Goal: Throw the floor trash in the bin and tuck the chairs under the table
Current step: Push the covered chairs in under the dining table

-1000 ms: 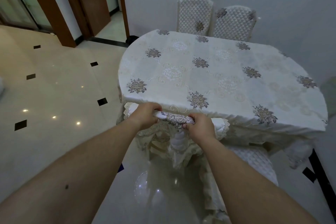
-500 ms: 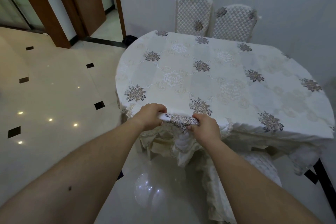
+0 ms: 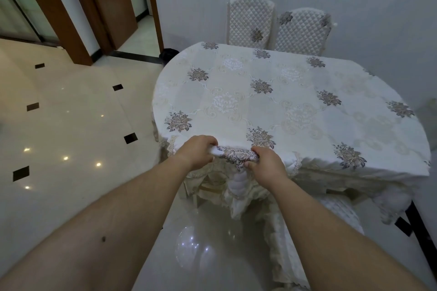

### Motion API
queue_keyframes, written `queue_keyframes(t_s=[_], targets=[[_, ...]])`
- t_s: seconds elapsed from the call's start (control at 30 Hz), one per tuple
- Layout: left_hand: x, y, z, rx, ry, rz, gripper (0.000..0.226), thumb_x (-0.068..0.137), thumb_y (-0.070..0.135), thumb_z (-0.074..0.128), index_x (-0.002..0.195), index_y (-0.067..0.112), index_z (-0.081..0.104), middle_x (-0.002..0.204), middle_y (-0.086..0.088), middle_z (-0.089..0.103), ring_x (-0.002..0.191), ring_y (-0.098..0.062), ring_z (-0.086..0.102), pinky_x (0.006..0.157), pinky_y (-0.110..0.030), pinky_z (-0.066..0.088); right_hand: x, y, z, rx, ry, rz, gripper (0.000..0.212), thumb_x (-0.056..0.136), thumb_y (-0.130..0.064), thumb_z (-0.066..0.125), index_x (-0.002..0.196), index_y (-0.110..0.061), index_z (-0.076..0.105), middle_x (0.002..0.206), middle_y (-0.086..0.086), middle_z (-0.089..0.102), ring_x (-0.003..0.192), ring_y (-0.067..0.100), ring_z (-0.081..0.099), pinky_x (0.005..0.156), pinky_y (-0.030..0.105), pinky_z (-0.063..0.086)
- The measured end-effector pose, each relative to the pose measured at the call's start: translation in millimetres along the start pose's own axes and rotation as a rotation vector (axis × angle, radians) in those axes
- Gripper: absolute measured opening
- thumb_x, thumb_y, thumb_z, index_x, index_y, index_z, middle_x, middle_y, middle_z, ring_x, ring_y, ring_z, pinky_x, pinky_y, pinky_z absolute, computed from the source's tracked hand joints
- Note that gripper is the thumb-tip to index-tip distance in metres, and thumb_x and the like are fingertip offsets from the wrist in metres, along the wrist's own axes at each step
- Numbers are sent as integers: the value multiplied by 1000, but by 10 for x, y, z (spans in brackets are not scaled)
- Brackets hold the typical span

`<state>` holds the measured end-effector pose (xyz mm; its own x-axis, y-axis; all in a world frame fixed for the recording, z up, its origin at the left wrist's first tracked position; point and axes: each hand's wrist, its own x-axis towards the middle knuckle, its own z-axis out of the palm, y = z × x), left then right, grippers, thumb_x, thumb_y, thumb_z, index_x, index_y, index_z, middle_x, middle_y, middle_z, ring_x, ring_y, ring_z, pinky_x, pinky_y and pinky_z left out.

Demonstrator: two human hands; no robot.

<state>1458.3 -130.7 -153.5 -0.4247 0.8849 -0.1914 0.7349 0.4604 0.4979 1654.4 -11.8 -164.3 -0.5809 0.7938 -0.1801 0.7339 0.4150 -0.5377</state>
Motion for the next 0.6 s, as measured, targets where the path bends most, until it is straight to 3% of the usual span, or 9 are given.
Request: queue_keyframes(t_s=[0.13,0.23,0.37,0.6], targets=[[-155,118,-91,67,-34,-3,55,82,24,73,134,19,59,135,-5,60,123,-25,56,98,-39,49,-110,-48,-84,42,-50,5,63,89,-33,75,145,-15,52,138,6,60,123,25,57,100,34,45],[-342,249,-178,126,-50,6,54,84,25,65,137,21,54,135,-6,57,118,-27,57,94,-42,52,-262,-69,-166,36,-68,-10,49,86,-33,77,130,-19,59,123,5,62,116,25,59,92,30,45],[-643,468,-332,247,-44,24,67,85,33,66,146,22,44,141,-5,51,122,-28,55,98,-42,49,-528,-115,-415,-78,-83,-81,67,90,-35,69,149,-11,47,150,10,50,138,30,45,113,41,40],[-1309,1016,-599,324,31,31,68,89,36,63,150,21,39,146,-6,49,127,-28,53,103,-44,46,-1116,-154,-894,-233,-131,-120,73,91,-50,57,151,-12,40,155,12,43,143,34,37,116,45,35]])
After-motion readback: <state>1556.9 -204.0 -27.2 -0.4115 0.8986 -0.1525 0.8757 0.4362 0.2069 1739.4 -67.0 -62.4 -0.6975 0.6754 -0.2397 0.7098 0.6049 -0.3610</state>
